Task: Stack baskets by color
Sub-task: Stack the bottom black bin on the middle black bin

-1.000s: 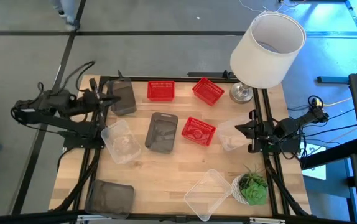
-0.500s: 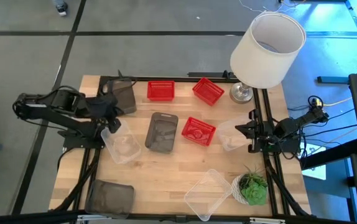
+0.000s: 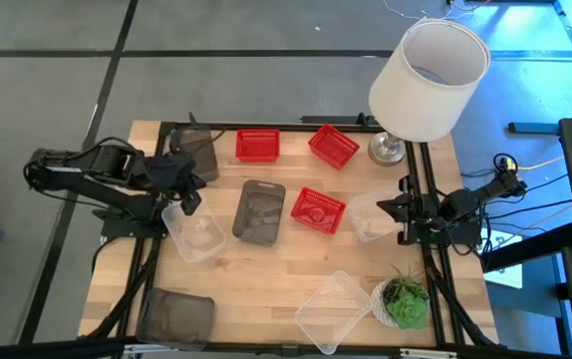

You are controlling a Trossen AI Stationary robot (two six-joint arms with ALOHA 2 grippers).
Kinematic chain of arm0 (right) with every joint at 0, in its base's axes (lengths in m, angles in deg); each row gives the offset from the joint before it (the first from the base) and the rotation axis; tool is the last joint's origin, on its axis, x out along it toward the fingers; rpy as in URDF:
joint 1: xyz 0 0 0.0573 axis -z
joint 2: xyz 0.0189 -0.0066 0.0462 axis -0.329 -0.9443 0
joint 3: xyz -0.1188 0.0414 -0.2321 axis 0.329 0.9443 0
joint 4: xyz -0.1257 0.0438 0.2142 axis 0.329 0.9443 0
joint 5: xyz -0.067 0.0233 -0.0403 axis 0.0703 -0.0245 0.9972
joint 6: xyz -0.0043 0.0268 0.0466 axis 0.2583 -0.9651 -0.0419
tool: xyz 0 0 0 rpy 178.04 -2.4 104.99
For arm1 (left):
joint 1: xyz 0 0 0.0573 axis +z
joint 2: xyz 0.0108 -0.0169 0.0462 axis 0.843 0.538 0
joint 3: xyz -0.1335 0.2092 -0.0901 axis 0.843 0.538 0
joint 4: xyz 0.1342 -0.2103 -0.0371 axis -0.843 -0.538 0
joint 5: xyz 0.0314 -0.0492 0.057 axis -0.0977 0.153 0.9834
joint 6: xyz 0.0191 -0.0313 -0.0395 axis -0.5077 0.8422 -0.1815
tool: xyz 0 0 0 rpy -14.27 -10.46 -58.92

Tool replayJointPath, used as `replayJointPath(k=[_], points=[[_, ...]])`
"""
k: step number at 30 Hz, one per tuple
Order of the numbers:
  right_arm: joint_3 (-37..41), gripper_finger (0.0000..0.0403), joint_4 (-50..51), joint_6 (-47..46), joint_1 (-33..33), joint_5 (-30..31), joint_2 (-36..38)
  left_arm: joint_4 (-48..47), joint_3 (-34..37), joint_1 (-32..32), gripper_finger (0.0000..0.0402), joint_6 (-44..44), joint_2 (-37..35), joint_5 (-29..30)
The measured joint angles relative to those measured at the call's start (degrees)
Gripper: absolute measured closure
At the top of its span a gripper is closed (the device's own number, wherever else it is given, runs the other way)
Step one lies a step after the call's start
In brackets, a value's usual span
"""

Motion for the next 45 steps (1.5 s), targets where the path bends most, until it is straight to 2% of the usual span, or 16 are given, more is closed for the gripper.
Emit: replayJointPath(k=[6,18,27,31,36,39,45], points=[[0.0,0.0395,0.0,0.0,0.0,0.0,0.0,-0.1,0.0,0.0,0.0391,3.1,1.8,-2.4],[0.0,0.0395,-0.2,0.0,0.0,0.0,0.0,-1.1,0.0,0.0,0.0295,15.2,5.7,-12.4],[0.0,0.0395,-0.4,0.0,0.0,-2.7,0.0,2.4,0.0,-4.2,0.0292,18.0,12.0,-15.7],[-1.6,0.0395,0.3,-0.3,0.0,-5.1,-0.1,7.5,0.0,-6.6,0.0293,16.6,15.7,-14.7],[-7.1,0.0395,6.7,-3.2,0.0,-6.8,-1.3,19.8,0.0,-8.9,0.0293,16.0,20.7,-15.3],[-12.0,0.0395,12.8,-4.0,0.0,-10.5,-4.0,27.1,0.0,-10.2,0.0293,16.1,23.4,-16.0],[-24.2,0.0395,26.2,-9.9,0.0,-13.0,-13.4,42.9,0.0,-12.9,0.0293,15.8,29.5,-16.2]])
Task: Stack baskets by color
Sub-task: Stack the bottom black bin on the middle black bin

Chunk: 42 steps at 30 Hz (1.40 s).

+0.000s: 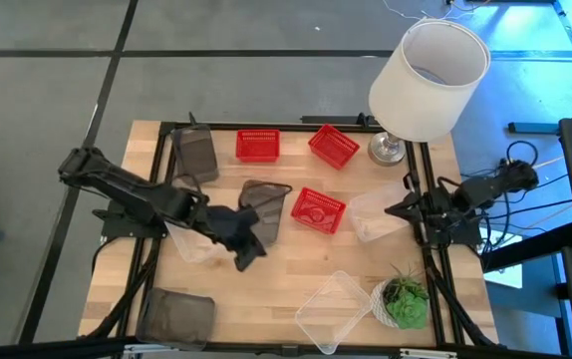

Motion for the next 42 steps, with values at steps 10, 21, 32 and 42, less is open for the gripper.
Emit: replayJointPath(k=[10,21,32,42], points=[[-18.6,0.0395,13.4,-0.9,0.0,-7.1,-15.4,23.1,0.0,-3.5,0.0293,-4.1,12.5,3.9],[-25.4,0.0395,18.2,-0.6,0.0,-7.0,-22.2,29.9,0.0,-5.0,0.0293,-5.6,23.9,5.1],[-25.4,0.0395,18.1,-0.8,0.0,-6.9,-23.7,39.6,0.0,-5.4,0.0293,-5.9,29.8,4.3],[-25.4,0.0395,18.8,-0.8,0.0,-7.0,-24.2,40.6,0.0,-6.0,0.0293,-13.2,29.8,6.0]])
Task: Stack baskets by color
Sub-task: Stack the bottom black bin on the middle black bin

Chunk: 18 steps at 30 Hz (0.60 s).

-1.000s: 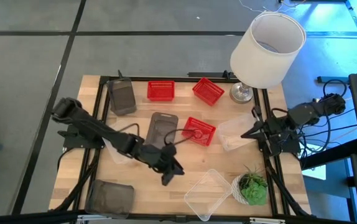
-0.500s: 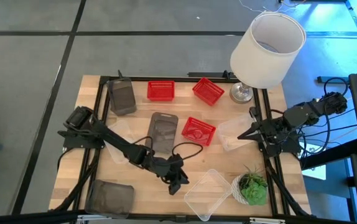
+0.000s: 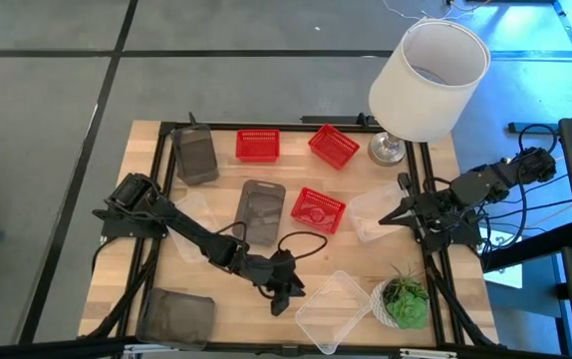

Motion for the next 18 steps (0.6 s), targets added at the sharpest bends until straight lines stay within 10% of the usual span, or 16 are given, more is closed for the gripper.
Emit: replayJointPath(k=[18], points=[[-6.1,0.0395,4.5,0.3,0.0,-2.6,-11.3,-0.6,0.0,-0.9,0.0293,-2.6,-3.6,-1.7]])
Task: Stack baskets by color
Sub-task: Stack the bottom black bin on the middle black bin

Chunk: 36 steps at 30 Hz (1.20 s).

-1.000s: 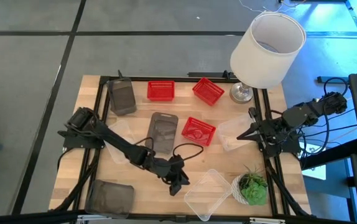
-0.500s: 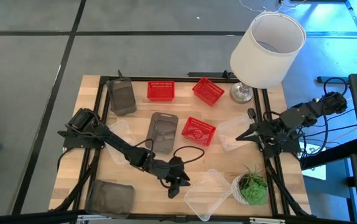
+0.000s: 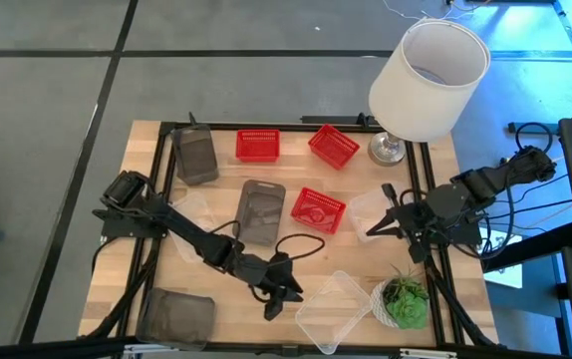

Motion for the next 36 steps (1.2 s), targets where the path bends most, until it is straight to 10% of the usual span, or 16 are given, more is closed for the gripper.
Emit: replayJointPath(k=[11,20,29,36], points=[[-0.8,0.0395,0.9,-0.1,0.0,0.1,-0.4,-28.7,-0.1,0.4,0.0293,2.6,-14.7,4.0],[-0.8,0.0395,1.0,0.0,0.0,0.1,-0.4,-47.4,-0.1,-3.7,0.0293,4.9,-23.0,-4.8],[-0.8,0.0395,1.0,0.1,0.0,0.1,-0.4,-52.4,-0.1,-12.7,0.0293,44.8,-23.9,-13.7],[-0.8,0.0395,0.9,0.3,0.0,0.1,-0.4,-51.5,-0.1,-18.6,0.0293,72.7,-21.3,-10.0]])
